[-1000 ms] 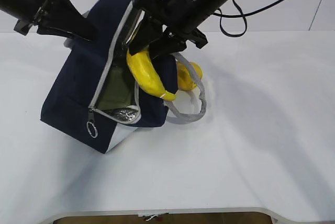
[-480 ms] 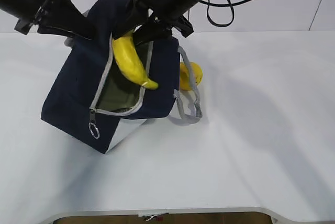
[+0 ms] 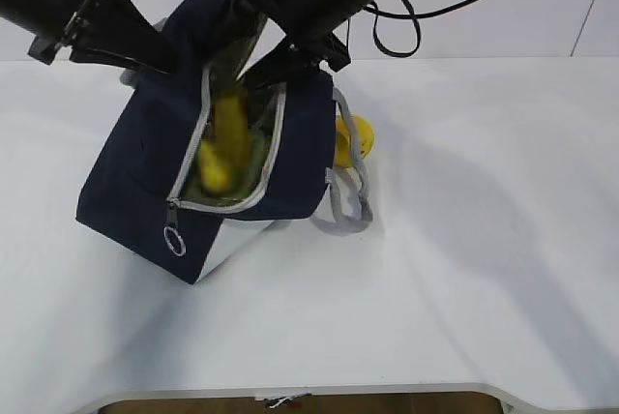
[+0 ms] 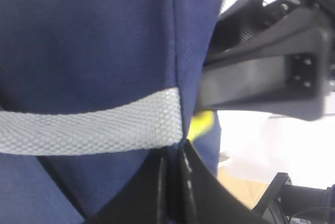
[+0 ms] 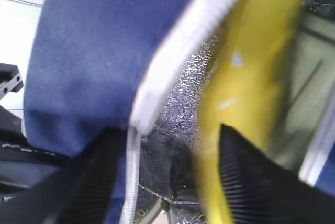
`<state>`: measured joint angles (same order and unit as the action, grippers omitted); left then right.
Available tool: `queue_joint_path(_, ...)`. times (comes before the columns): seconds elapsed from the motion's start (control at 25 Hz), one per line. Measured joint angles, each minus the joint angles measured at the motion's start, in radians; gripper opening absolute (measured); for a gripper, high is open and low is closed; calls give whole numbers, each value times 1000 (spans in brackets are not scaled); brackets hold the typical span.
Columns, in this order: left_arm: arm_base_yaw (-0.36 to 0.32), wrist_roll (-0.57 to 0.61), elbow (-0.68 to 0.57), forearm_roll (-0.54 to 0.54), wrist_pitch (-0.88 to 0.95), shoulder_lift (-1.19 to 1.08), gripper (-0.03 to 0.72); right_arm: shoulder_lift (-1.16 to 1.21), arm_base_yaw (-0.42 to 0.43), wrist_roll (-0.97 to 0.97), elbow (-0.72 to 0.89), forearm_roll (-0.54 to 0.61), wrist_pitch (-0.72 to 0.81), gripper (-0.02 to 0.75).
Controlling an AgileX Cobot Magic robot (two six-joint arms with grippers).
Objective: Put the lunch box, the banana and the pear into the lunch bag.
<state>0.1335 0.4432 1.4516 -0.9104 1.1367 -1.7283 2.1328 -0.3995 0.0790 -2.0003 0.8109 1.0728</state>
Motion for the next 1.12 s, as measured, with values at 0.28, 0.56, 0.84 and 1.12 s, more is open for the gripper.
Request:
queue_joint_path(0.28, -12, 4, 0, 34, 5, 0, -6, 0, 2, 29, -36, -2, 84, 573)
queue_joint_path(0.56, -98, -33, 0, 201, 19, 0, -6, 0, 2, 21, -190, -257, 161, 573)
queue_joint_path(0.84, -165, -55, 0, 294, 60, 0, -6, 0, 4, -43, -233, -629, 176, 572)
queue_joint_path(1.12, -170, -63, 0, 342, 68, 0, -6, 63, 4, -34, -234, -751, 176, 563)
